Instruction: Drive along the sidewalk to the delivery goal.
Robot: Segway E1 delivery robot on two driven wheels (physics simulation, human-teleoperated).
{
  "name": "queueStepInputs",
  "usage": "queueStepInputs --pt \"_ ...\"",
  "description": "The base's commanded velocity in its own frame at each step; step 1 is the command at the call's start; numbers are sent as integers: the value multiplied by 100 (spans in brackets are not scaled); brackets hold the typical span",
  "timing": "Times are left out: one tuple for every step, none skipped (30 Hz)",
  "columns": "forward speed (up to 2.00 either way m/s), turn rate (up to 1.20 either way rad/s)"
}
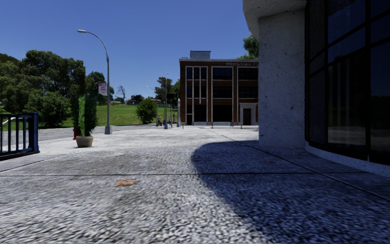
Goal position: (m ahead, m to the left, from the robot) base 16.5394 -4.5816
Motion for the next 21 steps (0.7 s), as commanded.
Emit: queueStepInputs --pt "200 0" --pt "200 0" --pt "200 0" --pt "200 0" --pt "200 0" --pt "200 0" --pt "200 0" --pt "200 0" --pt "200 0" --pt "200 0" --pt "200 0" --pt "200 0" --pt "200 0" --pt "200 0" --pt "200 0" --pt "200 0" --pt "200 0" --pt "200 0" --pt "200 0" --pt "200 0" --pt "200 0"
